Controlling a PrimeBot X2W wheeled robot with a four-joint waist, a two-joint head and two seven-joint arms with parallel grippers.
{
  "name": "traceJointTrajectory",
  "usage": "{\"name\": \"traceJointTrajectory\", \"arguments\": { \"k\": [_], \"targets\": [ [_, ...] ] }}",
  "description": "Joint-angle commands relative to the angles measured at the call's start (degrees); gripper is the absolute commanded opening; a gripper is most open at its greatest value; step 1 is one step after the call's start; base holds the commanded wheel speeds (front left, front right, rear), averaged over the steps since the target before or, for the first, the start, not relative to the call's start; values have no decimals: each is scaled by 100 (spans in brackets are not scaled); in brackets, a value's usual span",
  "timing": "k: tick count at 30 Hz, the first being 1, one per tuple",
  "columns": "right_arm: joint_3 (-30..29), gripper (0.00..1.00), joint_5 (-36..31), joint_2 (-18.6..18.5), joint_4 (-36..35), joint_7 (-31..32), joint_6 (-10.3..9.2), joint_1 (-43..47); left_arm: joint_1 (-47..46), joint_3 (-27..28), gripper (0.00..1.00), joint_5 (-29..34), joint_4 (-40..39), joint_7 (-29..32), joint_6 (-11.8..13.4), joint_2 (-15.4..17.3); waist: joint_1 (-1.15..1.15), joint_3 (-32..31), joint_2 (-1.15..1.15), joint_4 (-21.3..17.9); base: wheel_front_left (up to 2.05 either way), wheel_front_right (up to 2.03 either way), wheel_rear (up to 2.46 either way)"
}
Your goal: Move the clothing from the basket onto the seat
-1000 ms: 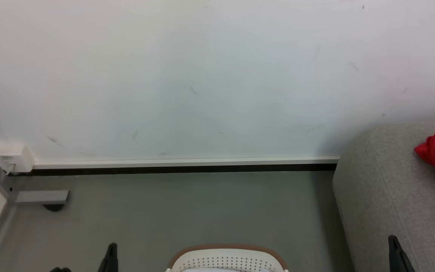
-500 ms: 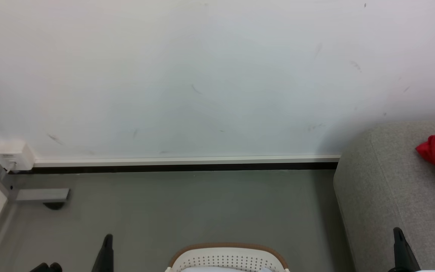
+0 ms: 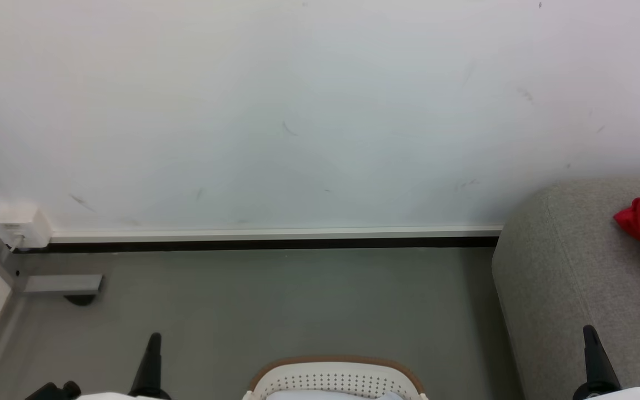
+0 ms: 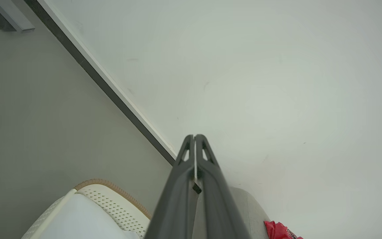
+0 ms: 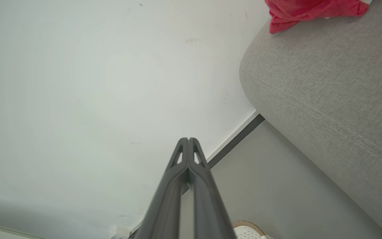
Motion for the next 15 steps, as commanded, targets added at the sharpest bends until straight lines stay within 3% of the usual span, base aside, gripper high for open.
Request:
{"name": "traceJointTrajectory", "arguments": {
  "k": [1, 15],
  "targets": [
    [-29, 0, 194, -56, -98, 42, -7, -120, -133, 50, 0, -188, -84, 34, -36, 37, 0, 3, 0, 2, 0, 0, 0],
    [-93, 0, 1030, -68, -168, 255, -9, -208, -227, 162, 0, -1010, -166, 259, -54, 42, 0, 39, 0, 16, 0, 0, 0]
  ]
}}
